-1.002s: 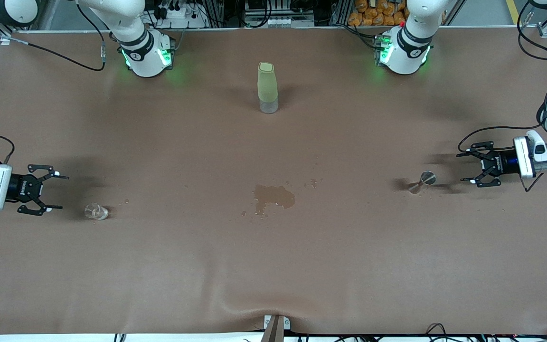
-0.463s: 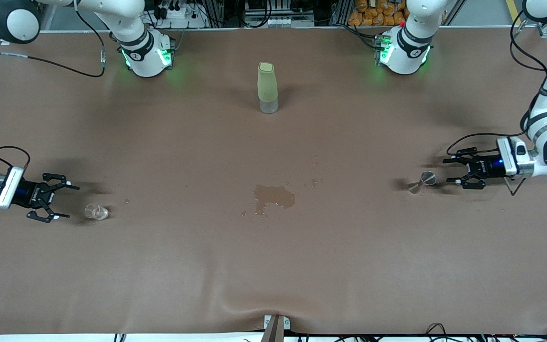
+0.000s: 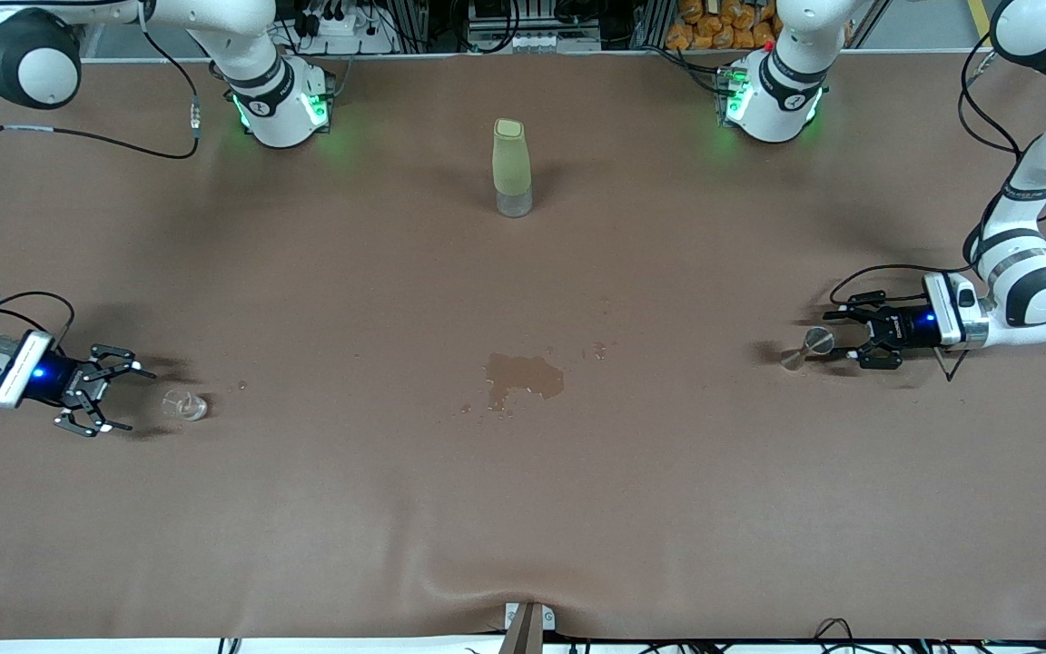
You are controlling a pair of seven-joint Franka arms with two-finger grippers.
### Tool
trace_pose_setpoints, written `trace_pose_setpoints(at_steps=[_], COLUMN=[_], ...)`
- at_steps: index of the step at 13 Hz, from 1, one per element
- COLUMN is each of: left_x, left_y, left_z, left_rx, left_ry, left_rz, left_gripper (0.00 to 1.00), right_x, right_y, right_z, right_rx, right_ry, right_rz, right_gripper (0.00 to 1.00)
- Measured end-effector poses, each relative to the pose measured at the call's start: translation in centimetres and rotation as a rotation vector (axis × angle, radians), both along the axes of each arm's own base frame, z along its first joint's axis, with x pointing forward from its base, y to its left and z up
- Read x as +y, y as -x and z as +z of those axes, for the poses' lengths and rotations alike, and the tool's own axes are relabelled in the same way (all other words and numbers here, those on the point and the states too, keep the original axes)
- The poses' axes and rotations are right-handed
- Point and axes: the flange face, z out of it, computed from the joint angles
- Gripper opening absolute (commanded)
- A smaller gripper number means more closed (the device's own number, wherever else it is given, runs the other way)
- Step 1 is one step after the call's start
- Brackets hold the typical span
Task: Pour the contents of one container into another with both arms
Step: 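Lower the right gripper to the beaker while the left gripper reaches the jigger, then close the right gripper on the beaker while the left gripper grasps the jigger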
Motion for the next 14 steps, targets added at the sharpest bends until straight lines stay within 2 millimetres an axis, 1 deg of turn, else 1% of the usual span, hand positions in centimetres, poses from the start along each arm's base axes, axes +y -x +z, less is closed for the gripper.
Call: trace_pose_setpoints(at_steps=[3,5,6,7,10,12,14], left_x=[-0.1,-0.5,-0.9,-1.1,-1.5,-1.7,-2.4], left_y=[-0.3,-0.8,-1.0,-1.1,-1.4,-1.5,-1.6], left_z=[-0.4,-0.6,-0.7,-0.7,-0.7,-0.9,-1.3], left_rx=[0.0,0.003,0.006,0.006,0.005,0.008,0.021], left_ry=[0.012,0.011,0.011,0.012,0.019,0.025,0.044], left_rz=[0.014,0.006,0.001,-0.003,0.002,0.006,0.02], left_gripper=[0.7,0.68,0.62,0.61,0.61,0.61,0.61], right_x=[0.6,1.1,1.4,1.7,2.6,3.1,3.5], right_y=[0.4,0.5,0.4,0.3,0.1,0.3,0.5], right_z=[-2.1,-3.2,-3.4,-3.4,-3.7,-4.8,-5.6], right_rx=[-0.019,-0.028,-0.034,-0.039,-0.079,-0.079,-0.077], right_ry=[-0.02,-0.03,-0.031,-0.031,-0.025,-0.03,-0.035], right_rz=[0.008,0.02,0.027,0.033,0.064,0.074,0.08], right_gripper=[1.0,1.0,1.0,1.0,1.0,1.0,1.0])
